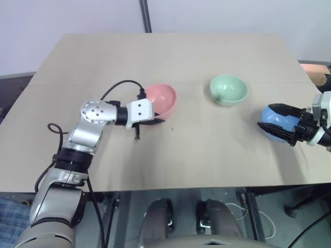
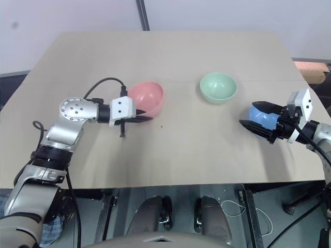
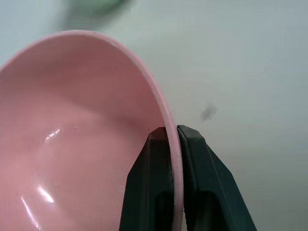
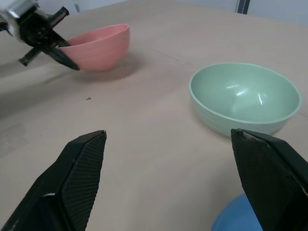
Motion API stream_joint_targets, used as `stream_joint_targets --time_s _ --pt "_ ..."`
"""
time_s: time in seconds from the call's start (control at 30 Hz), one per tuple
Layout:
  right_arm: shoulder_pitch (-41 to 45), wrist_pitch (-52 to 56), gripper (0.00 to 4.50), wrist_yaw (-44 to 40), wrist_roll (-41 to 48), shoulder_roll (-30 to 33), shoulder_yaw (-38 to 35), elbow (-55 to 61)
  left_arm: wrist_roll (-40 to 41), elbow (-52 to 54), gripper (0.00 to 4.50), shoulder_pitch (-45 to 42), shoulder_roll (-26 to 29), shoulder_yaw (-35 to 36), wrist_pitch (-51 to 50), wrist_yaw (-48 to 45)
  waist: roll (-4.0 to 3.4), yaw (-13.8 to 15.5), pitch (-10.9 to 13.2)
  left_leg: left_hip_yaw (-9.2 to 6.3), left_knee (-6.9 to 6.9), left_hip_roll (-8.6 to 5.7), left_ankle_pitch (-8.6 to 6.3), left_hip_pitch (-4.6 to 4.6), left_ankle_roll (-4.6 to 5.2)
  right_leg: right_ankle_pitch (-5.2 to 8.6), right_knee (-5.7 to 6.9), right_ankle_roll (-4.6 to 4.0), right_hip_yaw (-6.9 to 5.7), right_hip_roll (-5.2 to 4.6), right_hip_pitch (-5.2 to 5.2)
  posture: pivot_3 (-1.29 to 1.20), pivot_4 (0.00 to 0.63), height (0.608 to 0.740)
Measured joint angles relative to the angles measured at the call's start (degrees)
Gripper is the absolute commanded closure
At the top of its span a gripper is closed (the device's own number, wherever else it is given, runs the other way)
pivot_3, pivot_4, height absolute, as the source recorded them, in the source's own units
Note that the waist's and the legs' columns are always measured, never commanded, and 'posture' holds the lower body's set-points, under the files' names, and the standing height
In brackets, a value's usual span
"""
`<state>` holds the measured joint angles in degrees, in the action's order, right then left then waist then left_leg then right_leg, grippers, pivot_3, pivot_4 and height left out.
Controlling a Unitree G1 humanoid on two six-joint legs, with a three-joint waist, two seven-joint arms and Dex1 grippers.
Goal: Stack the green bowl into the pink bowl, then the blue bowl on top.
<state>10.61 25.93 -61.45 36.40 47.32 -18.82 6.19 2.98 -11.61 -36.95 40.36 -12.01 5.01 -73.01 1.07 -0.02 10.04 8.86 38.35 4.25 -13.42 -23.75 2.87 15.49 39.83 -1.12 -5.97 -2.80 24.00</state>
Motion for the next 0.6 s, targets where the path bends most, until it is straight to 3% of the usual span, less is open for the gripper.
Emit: stream_joint_targets --time_s 0.43,0.47,0.53,0.6 --pt "-0.79 -0.01 0.0 0.79 0.01 -0.31 -0.21 0.14 -2.82 2.66 4.44 -3.3 2.92 -7.64 3.44 -11.93 0.0 -0.2 0.0 -0.01 0.03 0.0 0.0 -0.01 0.01 0.03 -0.01 0.05 0.01 0.03 -0.01 0.0 0.15 0.74" --pt "-0.81 -0.01 0.0 0.85 0.01 -0.32 -0.22 0.22 -2.84 2.33 3.67 -3.36 2.89 -7.74 3.87 -12.01 0.0 -0.19 0.0 -0.01 0.03 0.0 -0.01 -0.01 0.02 0.03 -0.01 0.05 0.01 0.02 -0.01 0.0 0.15 0.74" --pt "-1.23 -0.03 0.0 1.13 0.03 -0.32 -0.4 0.64 -2.89 1.66 3.05 -3.37 2.79 -7.76 4.37 -12.0 0.0 -0.19 0.0 -0.03 0.03 0.0 -0.01 -0.01 0.02 0.03 -0.01 0.05 0.01 0.03 -0.01 0.0 0.15 0.74" --pt "-1.67 -0.03 0.0 1.37 0.05 -0.38 -0.41 0.79 -2.9 1.15 2.0 -3.4 2.7 -7.75 4.94 -11.79 0.0 -0.19 0.0 -0.03 0.03 0.0 -0.01 -0.01 0.02 0.03 -0.01 0.05 0.0 0.03 -0.01 0.0 0.15 0.74"
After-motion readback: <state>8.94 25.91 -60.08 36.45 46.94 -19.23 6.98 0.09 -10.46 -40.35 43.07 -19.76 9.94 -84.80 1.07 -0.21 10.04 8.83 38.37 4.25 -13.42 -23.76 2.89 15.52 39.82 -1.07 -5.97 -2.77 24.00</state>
